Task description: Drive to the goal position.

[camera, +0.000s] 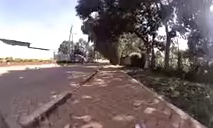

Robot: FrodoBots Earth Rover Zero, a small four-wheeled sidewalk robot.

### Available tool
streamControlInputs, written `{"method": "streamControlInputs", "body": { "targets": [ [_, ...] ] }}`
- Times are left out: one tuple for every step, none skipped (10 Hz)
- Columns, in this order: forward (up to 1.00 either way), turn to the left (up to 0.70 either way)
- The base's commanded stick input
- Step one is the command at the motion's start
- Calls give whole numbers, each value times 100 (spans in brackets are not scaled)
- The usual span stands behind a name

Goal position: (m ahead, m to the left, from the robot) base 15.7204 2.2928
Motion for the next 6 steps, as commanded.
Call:
{"method": "streamControlInputs", "body": {
  "targets": [
    [100, 0],
    [100, 0],
    [100, 0],
    [100, 0],
    [100, 0],
    [100, 0]
  ]
}}
